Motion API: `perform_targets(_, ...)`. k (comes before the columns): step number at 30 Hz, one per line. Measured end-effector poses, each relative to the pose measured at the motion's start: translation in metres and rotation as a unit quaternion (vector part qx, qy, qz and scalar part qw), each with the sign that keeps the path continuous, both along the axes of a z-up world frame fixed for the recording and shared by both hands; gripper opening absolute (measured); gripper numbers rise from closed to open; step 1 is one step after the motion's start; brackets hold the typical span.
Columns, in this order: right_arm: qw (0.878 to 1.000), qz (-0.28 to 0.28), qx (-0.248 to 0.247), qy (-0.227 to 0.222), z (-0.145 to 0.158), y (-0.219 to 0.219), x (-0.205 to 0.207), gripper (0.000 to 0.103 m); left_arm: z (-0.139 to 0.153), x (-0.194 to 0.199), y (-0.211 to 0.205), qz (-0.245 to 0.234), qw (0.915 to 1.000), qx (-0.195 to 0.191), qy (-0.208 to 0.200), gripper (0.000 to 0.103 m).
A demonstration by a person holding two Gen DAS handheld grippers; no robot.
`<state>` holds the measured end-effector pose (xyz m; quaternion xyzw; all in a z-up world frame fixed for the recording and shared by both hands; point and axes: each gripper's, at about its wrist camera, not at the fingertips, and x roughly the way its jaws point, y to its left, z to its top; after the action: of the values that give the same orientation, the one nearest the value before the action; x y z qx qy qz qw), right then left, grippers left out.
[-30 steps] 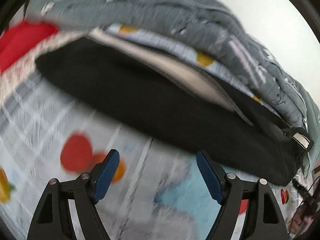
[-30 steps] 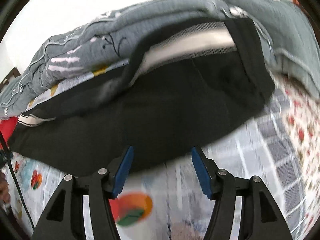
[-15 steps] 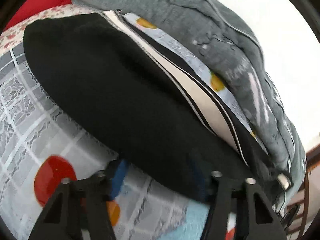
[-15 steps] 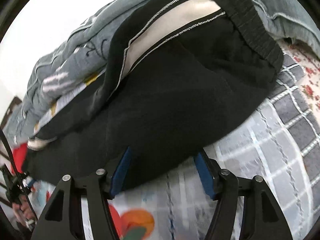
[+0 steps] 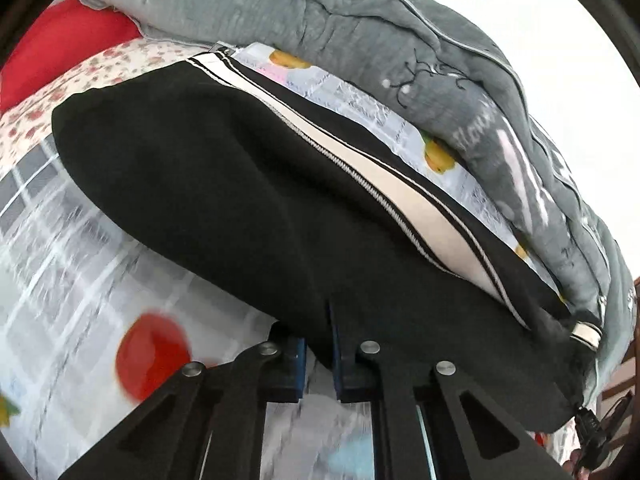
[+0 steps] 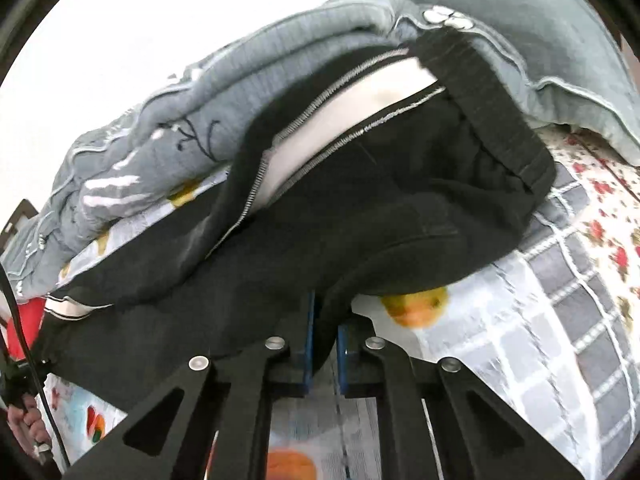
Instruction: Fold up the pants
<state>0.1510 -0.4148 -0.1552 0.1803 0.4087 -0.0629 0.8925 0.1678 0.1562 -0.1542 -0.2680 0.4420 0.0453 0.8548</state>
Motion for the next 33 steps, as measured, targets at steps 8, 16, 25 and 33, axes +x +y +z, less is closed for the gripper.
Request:
perform_targets(8,0.999,-0.012,0.032,-0.004,0.012,-0.027,-0.080,0.008,0.005,-0.079,-0.011,-0.044,0.9986,0.028,-0.002,0.010)
perform_targets(16,0.999,-0.012,0.030,0.001,0.013,-0.029,-0.150,0.008,-0.009,-0.143,-0.003,-0.047,0.9988,0.014,-0.003,0.010)
perform_targets(25,1.000,-0.011,0.022,0.012,0.015,-0.022,-0.197,0.008,-0.009,-0.179,-0.001,-0.050,0.9985,0.021,-0.006,0.011)
perform_targets(33,0.999,0.021,-0.026,0.032,0.030,-0.012,-0.219,0.018,-0.016,-0.195,-0.004,-0.072,0.9958,0.039,0.041,0.031)
